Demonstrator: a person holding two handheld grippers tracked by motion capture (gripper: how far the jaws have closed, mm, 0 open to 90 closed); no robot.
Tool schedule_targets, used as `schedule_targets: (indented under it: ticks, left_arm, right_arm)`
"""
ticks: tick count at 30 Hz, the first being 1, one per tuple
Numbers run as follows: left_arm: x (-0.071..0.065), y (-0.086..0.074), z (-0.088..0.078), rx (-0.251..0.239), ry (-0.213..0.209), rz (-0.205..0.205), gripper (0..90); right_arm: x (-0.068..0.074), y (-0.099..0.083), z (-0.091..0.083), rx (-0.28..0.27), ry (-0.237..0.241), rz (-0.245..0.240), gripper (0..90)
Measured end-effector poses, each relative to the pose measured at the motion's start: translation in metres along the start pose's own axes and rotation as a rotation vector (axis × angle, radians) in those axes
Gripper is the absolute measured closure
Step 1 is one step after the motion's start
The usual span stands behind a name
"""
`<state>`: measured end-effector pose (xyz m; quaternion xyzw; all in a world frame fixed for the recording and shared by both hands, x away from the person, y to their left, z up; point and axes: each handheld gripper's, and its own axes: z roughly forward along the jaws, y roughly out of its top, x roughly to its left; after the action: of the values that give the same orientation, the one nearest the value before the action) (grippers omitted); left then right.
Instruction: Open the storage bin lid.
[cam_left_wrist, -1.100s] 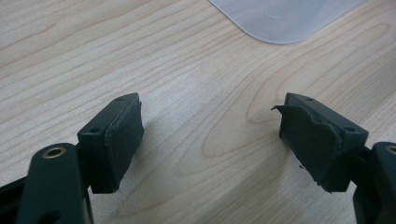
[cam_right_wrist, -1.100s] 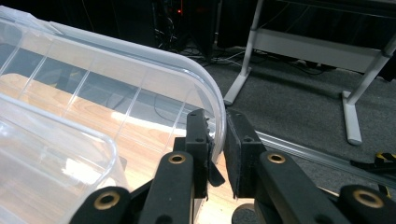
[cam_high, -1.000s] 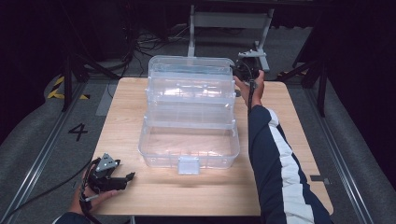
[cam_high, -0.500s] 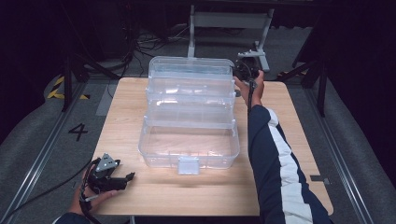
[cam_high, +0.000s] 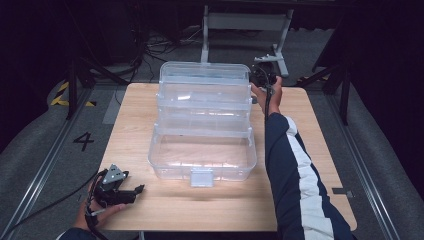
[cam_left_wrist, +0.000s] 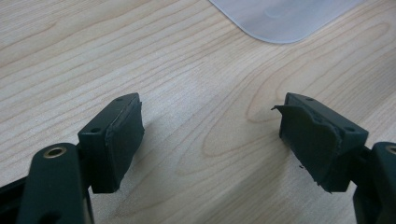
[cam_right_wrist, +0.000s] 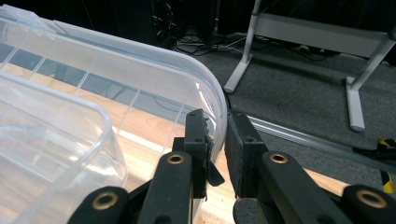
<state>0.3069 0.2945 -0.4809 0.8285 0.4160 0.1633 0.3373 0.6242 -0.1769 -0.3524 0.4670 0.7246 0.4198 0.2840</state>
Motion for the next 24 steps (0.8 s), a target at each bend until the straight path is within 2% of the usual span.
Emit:
schedule_targets:
  ticks: [6,7,12,18,24]
  left_arm:
    - [0.000,0.000,0.000,-0.001,0.000,0.000,22.1]
    - [0.000,0.000,0.000,0.000,0.000,0.001,22.2]
    - [0.000,0.000,0.000,0.000,0.001,0.002,22.2]
    - [0.000,0.000,0.000,-0.001,-0.002,-0.003,22.1]
    - [0.000,0.000,0.000,0.002,0.003,0.001,22.1]
  right_arm:
    - [-0.002,-0.004,0.004,0.051,-0.007,-0.003,79.5]
    - [-0.003,-0.007,0.004,0.057,0.009,0.004,80.4]
    - [-0.003,-0.014,0.006,0.097,0.016,0.006,80.0]
    - [-0.003,-0.014,0.002,0.092,0.023,-0.007,79.6]
    - [-0.004,-0.008,-0.012,0.067,0.030,-0.029,78.8]
